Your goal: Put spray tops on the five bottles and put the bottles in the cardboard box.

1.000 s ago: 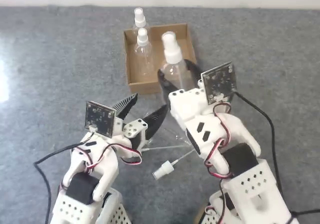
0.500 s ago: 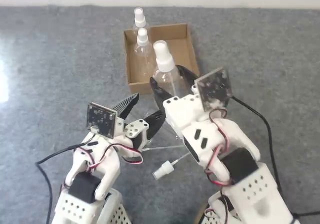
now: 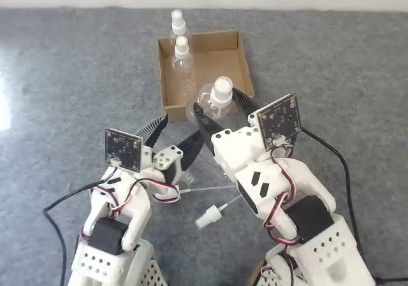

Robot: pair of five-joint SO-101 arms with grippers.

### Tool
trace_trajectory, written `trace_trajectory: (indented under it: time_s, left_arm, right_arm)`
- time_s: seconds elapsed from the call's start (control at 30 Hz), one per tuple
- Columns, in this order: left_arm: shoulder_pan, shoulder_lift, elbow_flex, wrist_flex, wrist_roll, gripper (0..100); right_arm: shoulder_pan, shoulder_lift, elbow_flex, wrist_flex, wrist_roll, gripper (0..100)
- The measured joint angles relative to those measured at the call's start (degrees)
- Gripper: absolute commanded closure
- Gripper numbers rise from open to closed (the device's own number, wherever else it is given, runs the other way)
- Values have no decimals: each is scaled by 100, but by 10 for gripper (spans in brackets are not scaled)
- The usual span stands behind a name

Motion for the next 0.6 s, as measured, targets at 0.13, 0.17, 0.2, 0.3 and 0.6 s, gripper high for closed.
trace_trajectory:
  time_s: [0.13,0.17,0.2,0.3,0.6]
  left_arm:
    - [-53,0,0,0,0,727]
    - [-62,0,0,0,0,727]
    - [-79,0,0,9,0,727]
    - [-88,0,-53,264,0,728]
    - [-1301,0,-501,756,624,728]
  right_arm:
    - [0,0,0,9,0,979]
    - [0,0,0,9,0,979]
    - [0,0,0,9,0,979]
    - [0,0,0,9,0,979]
    - [378,431,9,-598,229,979]
